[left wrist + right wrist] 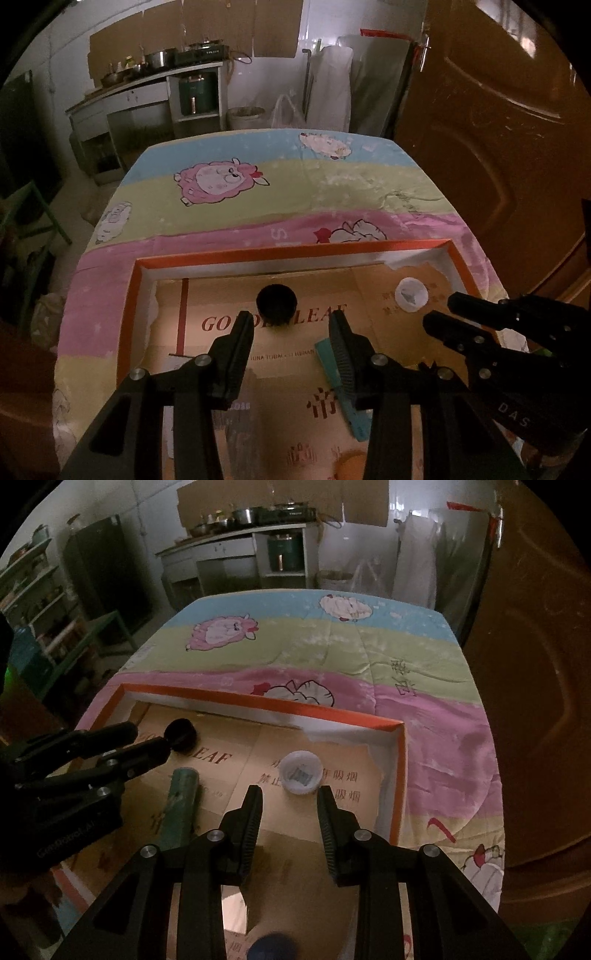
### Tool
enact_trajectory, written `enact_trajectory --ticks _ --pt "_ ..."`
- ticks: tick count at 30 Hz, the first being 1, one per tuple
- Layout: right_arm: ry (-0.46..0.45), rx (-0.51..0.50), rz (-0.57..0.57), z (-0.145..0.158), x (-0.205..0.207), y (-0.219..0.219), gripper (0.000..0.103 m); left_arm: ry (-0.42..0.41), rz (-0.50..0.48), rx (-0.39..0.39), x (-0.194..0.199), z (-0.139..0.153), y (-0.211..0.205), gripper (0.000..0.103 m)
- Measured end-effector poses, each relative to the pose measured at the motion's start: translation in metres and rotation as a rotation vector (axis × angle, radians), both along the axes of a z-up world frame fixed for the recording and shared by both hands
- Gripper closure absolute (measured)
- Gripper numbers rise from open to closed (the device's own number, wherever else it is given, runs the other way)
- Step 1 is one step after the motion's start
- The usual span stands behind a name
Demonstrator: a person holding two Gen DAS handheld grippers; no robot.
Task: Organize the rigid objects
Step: 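Open the left tool to drop the black cap while the right tool releases the white cap, then withdraw both tools from the tray toward the caps on the cloth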
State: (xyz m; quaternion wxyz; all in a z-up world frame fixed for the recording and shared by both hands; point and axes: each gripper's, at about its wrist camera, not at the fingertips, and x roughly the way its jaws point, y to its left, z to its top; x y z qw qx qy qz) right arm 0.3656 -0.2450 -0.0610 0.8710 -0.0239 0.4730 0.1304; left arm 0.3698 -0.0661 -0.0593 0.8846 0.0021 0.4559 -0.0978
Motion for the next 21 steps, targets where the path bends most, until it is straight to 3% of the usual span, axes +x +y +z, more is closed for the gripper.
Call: enact_trajectory --ticks 21 --pt "-0.025 -0.012 0.007 0.019 -0.053 0.011 0.072 -0.053 0.012 -0.018 -0.056 0.021 0.015 0.061"
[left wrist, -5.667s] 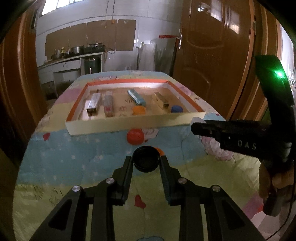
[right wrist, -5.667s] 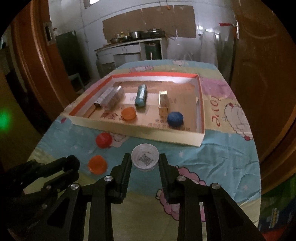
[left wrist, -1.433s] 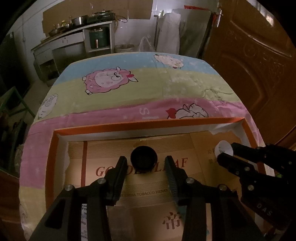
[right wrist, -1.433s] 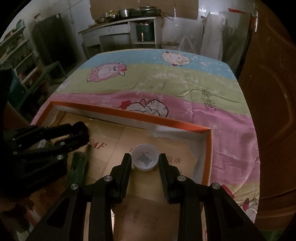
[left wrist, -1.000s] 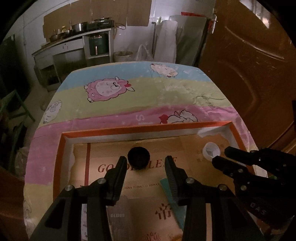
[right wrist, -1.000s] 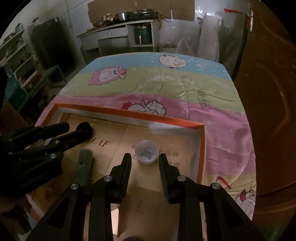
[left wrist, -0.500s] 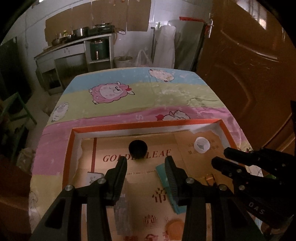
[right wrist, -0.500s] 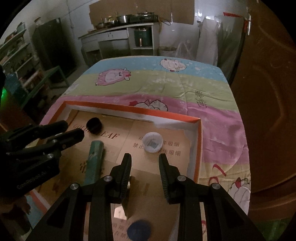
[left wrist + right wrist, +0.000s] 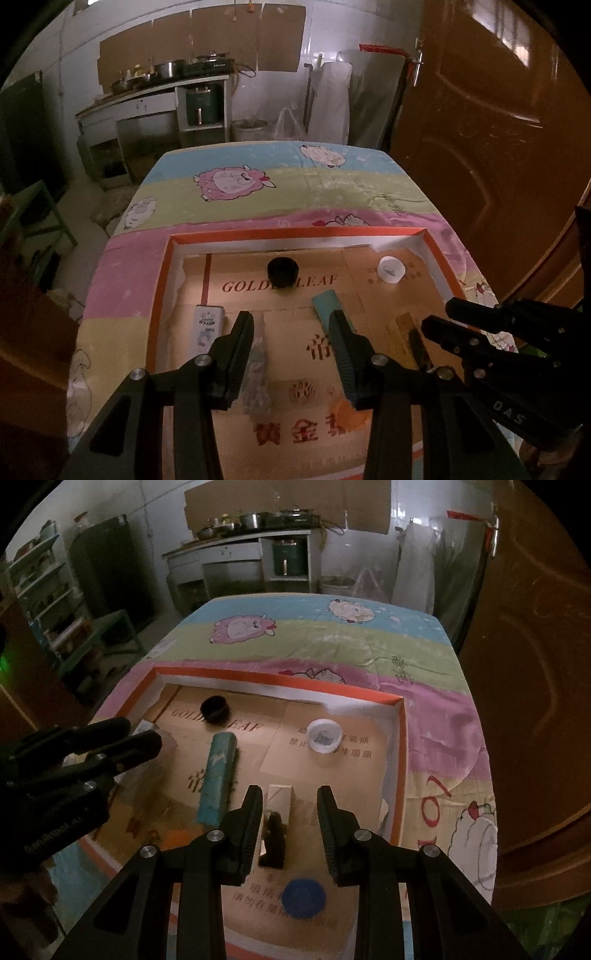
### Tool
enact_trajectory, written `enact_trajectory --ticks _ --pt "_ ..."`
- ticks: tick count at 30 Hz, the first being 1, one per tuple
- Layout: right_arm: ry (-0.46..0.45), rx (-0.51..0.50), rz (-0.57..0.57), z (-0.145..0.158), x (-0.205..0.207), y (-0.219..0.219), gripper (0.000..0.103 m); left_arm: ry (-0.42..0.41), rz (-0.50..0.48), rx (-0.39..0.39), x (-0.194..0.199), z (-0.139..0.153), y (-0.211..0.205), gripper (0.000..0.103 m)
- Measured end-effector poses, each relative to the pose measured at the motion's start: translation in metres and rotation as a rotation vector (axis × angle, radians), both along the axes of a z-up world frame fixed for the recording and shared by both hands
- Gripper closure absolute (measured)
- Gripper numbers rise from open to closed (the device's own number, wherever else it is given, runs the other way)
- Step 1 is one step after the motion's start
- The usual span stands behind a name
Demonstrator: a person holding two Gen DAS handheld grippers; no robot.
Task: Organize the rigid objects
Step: 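Withdraw both tools from the tray toward the caps on the cloth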
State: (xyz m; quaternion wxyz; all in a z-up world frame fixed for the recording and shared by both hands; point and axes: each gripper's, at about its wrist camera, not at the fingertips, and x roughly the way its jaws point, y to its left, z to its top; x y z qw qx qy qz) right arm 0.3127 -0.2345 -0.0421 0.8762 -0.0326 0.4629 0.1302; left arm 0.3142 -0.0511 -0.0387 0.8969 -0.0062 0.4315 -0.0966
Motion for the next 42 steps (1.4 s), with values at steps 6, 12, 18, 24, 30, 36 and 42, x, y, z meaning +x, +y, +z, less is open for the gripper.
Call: enact_trajectory --ticks 6,12,18,24,30,36,42 --pt "-0.01 0.005 0.0 0.006 -0.019 0.004 0.072 -0.024 0.002 -0.005 -0.02 0.01 0.005 0.061" --pt "-0.02 0.02 0.003 0.012 -0.043 0.01 0.072 -0.048 0.007 -0.009 -0.045 0.017 0.011 0.061" --pt "-0.028 0.038 0.005 0.016 -0.069 0.017 0.072 -0.064 0.018 -0.009 -0.07 0.022 0.02 0.061" --pt "-0.04 0.045 0.011 0.021 -0.095 0.022 0.072 -0.085 0.027 -0.01 -0.097 0.026 0.027 0.061" --pt "-0.053 0.06 0.023 0.026 -0.125 0.026 0.072 -0.098 0.034 -0.018 -0.119 0.026 0.031 0.061" --pt "-0.051 0.063 0.063 0.019 -0.152 0.037 0.065 -0.097 0.054 -0.053 -0.142 0.017 0.039 0.061" --pt "-0.047 0.067 0.132 -0.007 -0.177 0.056 0.053 -0.087 0.058 -0.08 -0.156 0.005 0.047 0.061"
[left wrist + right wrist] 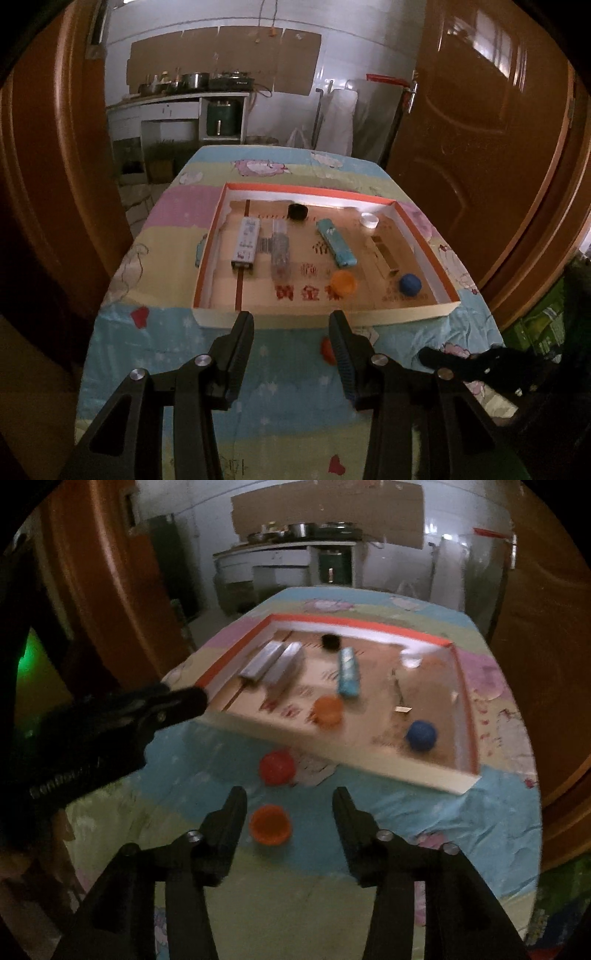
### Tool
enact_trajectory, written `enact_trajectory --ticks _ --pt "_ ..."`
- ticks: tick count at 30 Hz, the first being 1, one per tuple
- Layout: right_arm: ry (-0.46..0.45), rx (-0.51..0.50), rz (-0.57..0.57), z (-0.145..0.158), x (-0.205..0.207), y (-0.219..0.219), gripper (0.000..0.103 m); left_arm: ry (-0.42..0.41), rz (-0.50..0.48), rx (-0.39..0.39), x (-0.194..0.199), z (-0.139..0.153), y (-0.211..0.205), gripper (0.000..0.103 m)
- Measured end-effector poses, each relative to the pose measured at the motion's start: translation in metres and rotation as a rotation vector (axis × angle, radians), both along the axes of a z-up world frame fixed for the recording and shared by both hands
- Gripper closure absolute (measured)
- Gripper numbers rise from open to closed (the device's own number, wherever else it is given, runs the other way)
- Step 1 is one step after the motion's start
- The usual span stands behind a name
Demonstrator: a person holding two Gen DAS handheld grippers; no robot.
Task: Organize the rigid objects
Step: 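Withdraw both tools from the tray toward the caps on the cloth, then grasp the orange cap with the right tool while the left tool grasps the red Coca-Cola cap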
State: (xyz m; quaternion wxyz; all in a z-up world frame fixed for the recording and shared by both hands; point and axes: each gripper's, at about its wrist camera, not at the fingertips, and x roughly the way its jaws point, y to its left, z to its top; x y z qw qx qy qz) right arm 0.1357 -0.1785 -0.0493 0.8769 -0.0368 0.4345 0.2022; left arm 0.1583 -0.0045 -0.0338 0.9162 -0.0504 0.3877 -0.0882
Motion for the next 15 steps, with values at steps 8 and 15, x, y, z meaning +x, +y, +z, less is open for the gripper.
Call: enact_trajectory --ticks 8,15 --pt "-0.041 -0.045 0.021 -0.024 -0.01 0.016 0.052 0.003 -0.016 -0.026 -0.011 -0.014 0.008 0.061" --pt "-0.042 -0.062 0.01 -0.037 -0.008 0.017 0.052 0.002 -0.025 -0.026 -0.013 -0.023 0.008 0.061"
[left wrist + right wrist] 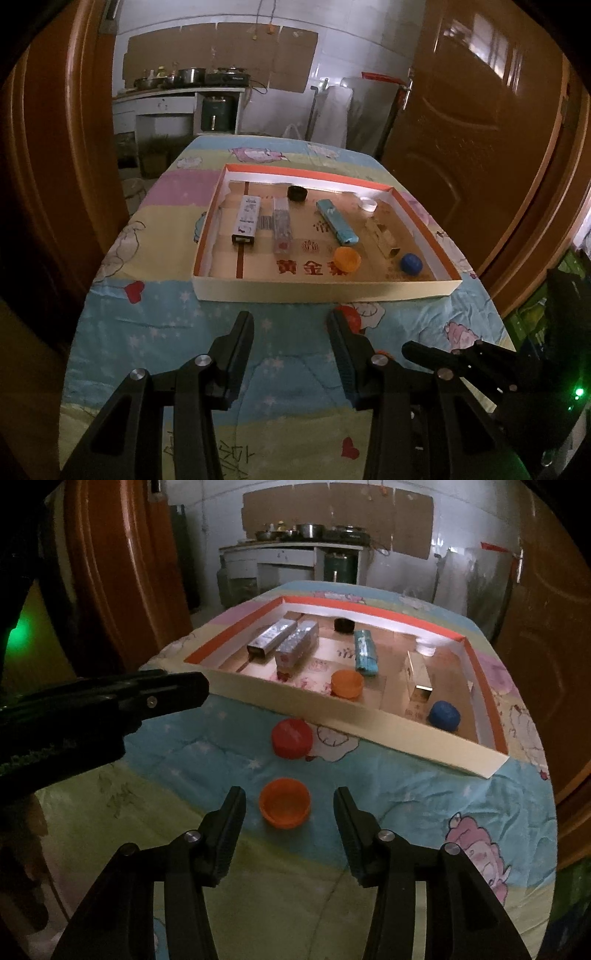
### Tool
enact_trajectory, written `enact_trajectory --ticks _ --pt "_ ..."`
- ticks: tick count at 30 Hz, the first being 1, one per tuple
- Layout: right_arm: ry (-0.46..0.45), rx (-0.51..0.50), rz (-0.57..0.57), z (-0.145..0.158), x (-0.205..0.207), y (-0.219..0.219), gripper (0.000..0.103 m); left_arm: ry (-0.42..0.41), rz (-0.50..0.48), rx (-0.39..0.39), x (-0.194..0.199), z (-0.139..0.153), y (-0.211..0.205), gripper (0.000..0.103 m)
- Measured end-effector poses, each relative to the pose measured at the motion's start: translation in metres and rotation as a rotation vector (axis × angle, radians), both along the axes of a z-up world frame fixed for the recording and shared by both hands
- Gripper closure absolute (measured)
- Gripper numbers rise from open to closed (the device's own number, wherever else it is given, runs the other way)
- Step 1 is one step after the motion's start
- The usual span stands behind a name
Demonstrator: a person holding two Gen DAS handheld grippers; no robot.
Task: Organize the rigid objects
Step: 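Grasp the orange cap with the right tool while the left tool grasps the red Coca-Cola cap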
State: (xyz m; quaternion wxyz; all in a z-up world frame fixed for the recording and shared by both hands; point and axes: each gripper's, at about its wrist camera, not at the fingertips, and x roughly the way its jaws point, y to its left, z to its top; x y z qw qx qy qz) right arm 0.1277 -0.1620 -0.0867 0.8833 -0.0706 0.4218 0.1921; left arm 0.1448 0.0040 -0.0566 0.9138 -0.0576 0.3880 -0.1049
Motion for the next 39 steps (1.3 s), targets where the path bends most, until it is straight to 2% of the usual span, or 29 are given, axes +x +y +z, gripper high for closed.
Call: enact_trajectory --ticks 16,21,27,31,39 --pt "0.004 0.008 -0.001 -0.014 0.004 0.001 0.053 0.018 -0.036 0.031 0.003 -0.014 -0.012 0.061" --pt "-0.004 0.007 -0.028 -0.014 0.003 -0.004 0.073 0.025 -0.044 0.041 0.006 -0.016 -0.018 0.061" --pt "-0.004 0.052 -0.066 -0.012 -0.005 -0.024 0.073 0.048 -0.1 0.063 0.012 -0.024 -0.034 0.061" --pt "-0.01 0.057 -0.101 -0.011 -0.013 -0.039 0.073 0.069 -0.152 0.102 0.015 -0.033 -0.054 0.05" --pt "-0.021 0.065 -0.146 -0.011 -0.021 -0.064 0.073 0.107 -0.162 0.137 0.03 -0.047 -0.072 0.05"
